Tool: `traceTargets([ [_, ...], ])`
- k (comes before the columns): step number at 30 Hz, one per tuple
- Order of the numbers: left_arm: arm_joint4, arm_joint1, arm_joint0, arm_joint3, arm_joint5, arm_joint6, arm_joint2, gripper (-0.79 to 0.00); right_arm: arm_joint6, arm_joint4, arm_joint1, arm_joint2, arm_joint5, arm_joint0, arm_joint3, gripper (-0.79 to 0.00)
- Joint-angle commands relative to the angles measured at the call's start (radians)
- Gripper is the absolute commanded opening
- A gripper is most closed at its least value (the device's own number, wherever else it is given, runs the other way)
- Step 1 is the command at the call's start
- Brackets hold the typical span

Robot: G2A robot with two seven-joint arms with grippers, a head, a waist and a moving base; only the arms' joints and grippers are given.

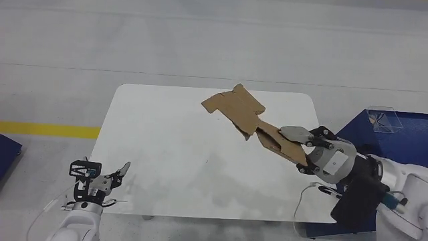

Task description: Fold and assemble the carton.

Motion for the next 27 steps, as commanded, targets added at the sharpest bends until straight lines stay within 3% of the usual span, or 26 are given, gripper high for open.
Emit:
traceTargets([
  [1, 0.0, 0.0, 0.0, 0.0, 0.0, 0.0, 0.0, 0.0, -0.169, -0.287, 0.009, -0.025, 0.038, -0.015, 0.0, -0.785],
  [4, 0.0, 0.0, 0.0, 0.0, 0.0, 0.0, 0.0, 0.0, -0.384, -0.665, 0.032, -0.112, 0.177, -0.085, 0.0, -0.785],
  [6, 0.0, 0.0, 0.0, 0.0, 0.0, 0.0, 0.0, 0.0, -0.482, -0.803, 0.042, -0.15, 0.284, -0.168, 0.0, -0.785],
  [9, 0.0, 0.0, 0.0, 0.0, 0.0, 0.0, 0.0, 0.0, -0.54, -0.93, 0.051, -0.177, 0.375, -0.259, 0.0, -0.785],
  [13, 0.0, 0.0, 0.0, 0.0, 0.0, 0.0, 0.0, 0.0, -0.559, -0.926, 0.056, -0.193, 0.41, -0.308, 0.0, -0.785],
  [19, 0.0, 0.0, 0.0, 0.0, 0.0, 0.0, 0.0, 0.0, -0.495, -0.552, 0.049, -0.107, 0.314, -0.268, 0.0, -0.785],
  [23, 0.0, 0.0, 0.0, 0.0, 0.0, 0.0, 0.0, 0.0, -0.43, -0.082, 0.044, -0.028, 0.164, -0.242, 0.038, -0.785],
  [27, 0.0, 0.0, 0.0, 0.0, 0.0, 0.0, 0.0, 0.0, -0.255, 0.444, 0.06, -0.003, -0.005, -0.207, 0.148, -0.785],
])
